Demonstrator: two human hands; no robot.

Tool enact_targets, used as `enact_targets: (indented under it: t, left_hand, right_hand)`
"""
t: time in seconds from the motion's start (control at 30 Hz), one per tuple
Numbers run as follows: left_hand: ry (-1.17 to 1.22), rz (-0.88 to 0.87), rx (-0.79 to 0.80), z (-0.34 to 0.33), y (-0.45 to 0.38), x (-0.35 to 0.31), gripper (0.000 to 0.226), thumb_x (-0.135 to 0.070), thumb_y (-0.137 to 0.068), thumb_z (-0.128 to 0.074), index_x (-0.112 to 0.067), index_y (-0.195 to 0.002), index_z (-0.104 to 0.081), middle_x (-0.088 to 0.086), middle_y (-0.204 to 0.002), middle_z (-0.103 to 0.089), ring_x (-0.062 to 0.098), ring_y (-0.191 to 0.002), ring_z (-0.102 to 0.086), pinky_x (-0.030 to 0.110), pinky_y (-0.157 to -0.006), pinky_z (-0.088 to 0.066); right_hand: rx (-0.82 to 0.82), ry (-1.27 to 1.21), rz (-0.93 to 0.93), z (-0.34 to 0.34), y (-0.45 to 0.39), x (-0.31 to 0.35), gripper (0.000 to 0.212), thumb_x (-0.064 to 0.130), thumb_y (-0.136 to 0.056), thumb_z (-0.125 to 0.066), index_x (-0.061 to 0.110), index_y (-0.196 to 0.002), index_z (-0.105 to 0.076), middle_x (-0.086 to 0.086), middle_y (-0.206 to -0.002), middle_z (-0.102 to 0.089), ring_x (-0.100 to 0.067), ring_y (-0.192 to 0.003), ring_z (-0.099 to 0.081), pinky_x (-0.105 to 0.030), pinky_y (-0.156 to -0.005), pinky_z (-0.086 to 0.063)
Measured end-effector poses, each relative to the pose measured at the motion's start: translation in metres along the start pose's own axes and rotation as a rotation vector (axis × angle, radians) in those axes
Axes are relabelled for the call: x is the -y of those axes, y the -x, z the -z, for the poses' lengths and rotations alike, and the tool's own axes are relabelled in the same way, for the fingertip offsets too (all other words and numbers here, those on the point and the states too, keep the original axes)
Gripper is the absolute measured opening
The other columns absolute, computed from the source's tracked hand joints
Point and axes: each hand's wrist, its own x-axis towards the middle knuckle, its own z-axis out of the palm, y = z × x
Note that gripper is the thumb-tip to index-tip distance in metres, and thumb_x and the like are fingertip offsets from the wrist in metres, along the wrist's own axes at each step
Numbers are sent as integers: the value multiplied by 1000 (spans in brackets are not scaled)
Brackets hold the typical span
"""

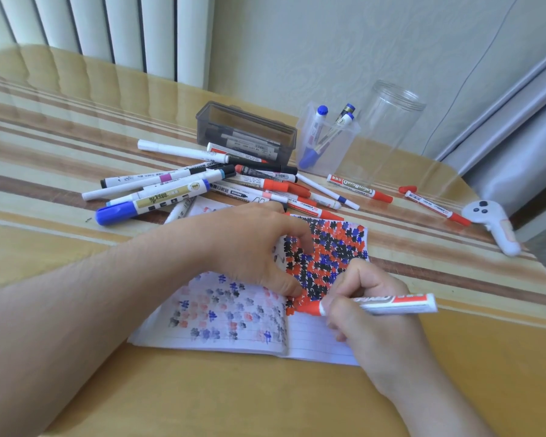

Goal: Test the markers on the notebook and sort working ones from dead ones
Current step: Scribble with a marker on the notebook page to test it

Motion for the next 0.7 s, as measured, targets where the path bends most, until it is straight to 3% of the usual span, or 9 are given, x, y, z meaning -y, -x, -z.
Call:
enact_targets:
  t: [0.07,0.1,0.17,0.23,0.3,0.4,0.47,0.6,0.7]
  left_hand:
    - [57,-30,-65,-2,1,2,54,-54,-91,-66,-49,-134,-33,-12,-102,-52,4,-91,-51,33,-79,-41]
    - [128,-39,-110,-3,2,4,44,-42,-99,-58,-44,-132,-30,-10,-92,-55,1,-81,-52,32,-73,-40]
    - [266,-11,-182,-2,2,10,28,-29,-107,-46,-39,-124,-26,-7,-83,-61,0,-75,-56,30,-69,-43]
    - [329,1,-232,1,0,16,20,-29,-107,-45,-31,-119,-30,-12,-96,-69,0,-86,-62,33,-79,-49]
    - [359,-9,-285,6,-2,18,17,-30,-106,-51,-23,-113,-37,-16,-100,-72,1,-95,-65,31,-86,-51]
    - [353,12,-334,9,-4,19,14,-33,-103,-58,-25,-108,-47,-19,-99,-73,-4,-93,-65,24,-81,-51]
    - [303,31,-336,8,-4,21,13,-38,-101,-59,-31,-107,-51,-19,-95,-69,-6,-88,-62,20,-74,-48]
    - [214,23,-311,3,-6,27,13,-41,-102,-57,-34,-111,-51,-24,-90,-60,-10,-87,-56,11,-69,-42]
    - [189,-14,-297,1,-9,29,15,-40,-102,-57,-33,-113,-51,-23,-92,-59,-7,-88,-56,13,-70,-41]
  right_hand:
    - [3,-149,81,32,-6,21,19,20,-63,-74,16,-63,-55,-12,-52,-44,-19,-46,-37,-22,-42,-31]
    - [1,-335,76,42,-9,23,23,17,-62,-79,16,-68,-57,-7,-51,-41,-15,-44,-34,-19,-40,-31]
    - [67,-448,126,65,-20,45,38,18,-61,-94,18,-80,-61,-1,-53,-41,-10,-45,-35,-16,-40,-32]
    - [218,-419,242,72,-27,66,38,28,-64,-96,20,-87,-66,1,-57,-47,-11,-50,-39,-17,-42,-32]
    - [211,-259,279,83,-47,86,34,32,-63,-94,21,-86,-72,-3,-61,-54,-15,-52,-44,-18,-44,-33]
    - [76,-198,245,73,-84,79,9,20,-72,-69,19,-78,-76,-8,-60,-57,-18,-51,-46,-21,-43,-32]
    - [-30,-307,173,61,-102,57,19,16,-74,-52,15,-72,-72,-9,-57,-51,-19,-50,-40,-23,-43,-25]
    - [-103,-378,68,55,-109,34,21,14,-74,-47,14,-71,-68,-9,-57,-46,-17,-49,-37,-28,-46,-18]
    - [-106,-425,41,58,-105,30,25,13,-81,-45,14,-74,-69,-9,-58,-46,-18,-52,-36,-27,-45,-21]
